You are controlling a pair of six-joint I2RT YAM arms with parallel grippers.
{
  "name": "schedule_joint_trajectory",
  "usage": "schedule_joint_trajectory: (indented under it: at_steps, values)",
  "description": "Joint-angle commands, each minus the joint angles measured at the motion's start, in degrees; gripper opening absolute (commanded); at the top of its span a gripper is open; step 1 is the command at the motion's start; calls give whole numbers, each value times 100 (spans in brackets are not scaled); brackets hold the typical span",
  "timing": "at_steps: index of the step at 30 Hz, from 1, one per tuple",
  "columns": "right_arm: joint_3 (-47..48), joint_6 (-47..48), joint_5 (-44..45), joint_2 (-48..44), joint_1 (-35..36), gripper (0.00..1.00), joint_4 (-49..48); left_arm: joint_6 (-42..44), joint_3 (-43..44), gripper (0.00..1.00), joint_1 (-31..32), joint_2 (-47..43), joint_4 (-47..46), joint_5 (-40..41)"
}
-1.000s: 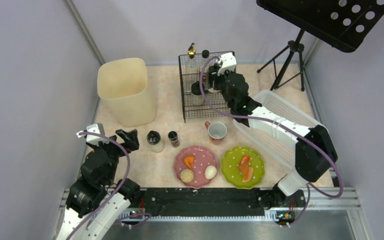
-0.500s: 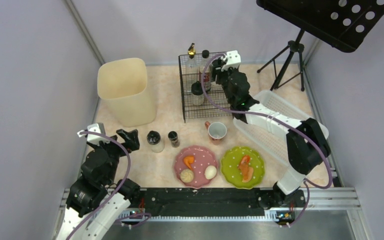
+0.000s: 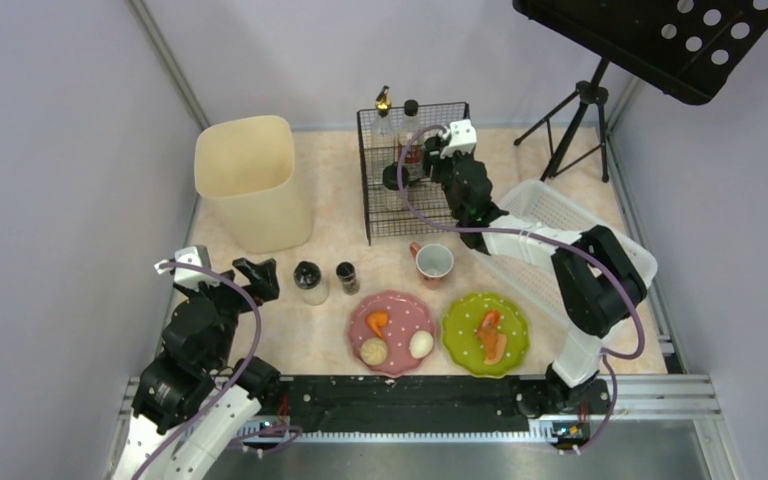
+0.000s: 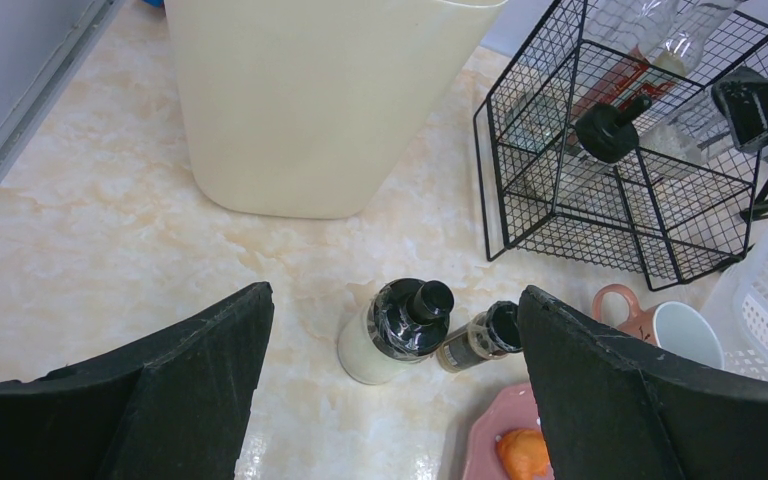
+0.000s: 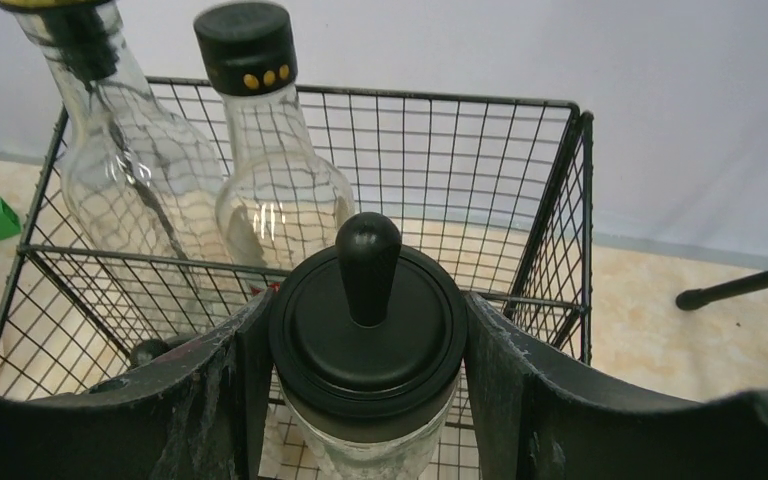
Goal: Clear the kitchen counter
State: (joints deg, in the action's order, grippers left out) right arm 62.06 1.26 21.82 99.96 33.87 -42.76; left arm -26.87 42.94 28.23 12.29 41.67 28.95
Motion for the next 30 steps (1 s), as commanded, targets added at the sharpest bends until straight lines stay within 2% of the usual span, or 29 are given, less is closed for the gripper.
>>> schedule_joint_trajectory:
  at_steps: [1,14,17,23,30]
  values:
    - [-87,-313,55,29,-89,35,-749,59,7,96,-16,85,-124,-30]
    - [314,-899,-23,619,-91,44,650,59,9,96,-15,90,-120,-21]
    - [411,-921,-29,701,-91,48,879,59,9,96,-20,88,-116,-21]
    - [546,-924,-27,708,-91,64,1190,59,10,96,-18,99,-121,-30]
    - [665,-912,-78,496,-91,71,1438,59,9,96,-14,106,-111,-29]
